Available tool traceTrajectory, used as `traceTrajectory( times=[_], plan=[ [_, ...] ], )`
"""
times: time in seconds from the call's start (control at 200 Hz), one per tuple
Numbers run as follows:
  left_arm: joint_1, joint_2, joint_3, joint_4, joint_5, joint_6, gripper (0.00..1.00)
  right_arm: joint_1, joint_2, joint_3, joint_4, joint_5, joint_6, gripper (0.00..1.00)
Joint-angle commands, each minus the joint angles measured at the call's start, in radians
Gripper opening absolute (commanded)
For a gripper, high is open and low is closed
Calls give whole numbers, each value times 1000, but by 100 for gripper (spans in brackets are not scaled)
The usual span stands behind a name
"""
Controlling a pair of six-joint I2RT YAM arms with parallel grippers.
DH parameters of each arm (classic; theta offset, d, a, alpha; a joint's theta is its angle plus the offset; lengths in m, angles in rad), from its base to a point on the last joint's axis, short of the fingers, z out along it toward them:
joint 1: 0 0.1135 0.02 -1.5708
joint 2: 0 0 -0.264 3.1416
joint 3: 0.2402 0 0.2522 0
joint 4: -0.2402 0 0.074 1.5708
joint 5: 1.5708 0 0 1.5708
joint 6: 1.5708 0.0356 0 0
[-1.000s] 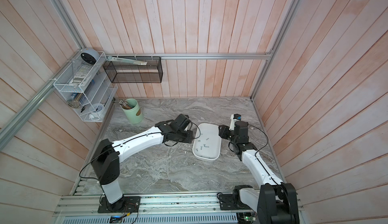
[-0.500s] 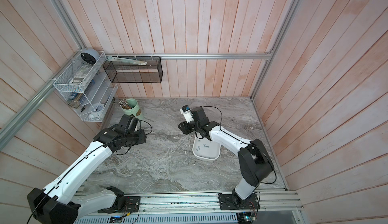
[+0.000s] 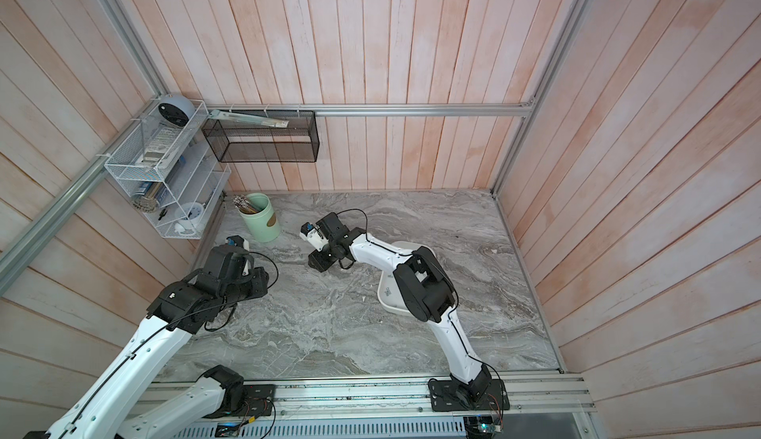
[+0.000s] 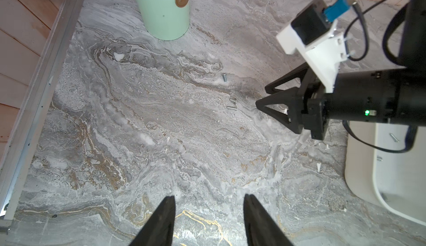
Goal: Put the screws on the desktop into the storage box
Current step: Pick up the screw from the center of the board.
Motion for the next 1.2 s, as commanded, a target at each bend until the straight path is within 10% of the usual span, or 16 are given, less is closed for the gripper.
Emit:
traceTrajectory(
  times=[0.0,1.195],
  plan=[
    [2,-3,-20,30,-25,17,53,15,60,78,-88,-26,-31,47],
    [22,20,-18,24,-49,10,54,106,275,313,-308,96,-68,42]
  ],
)
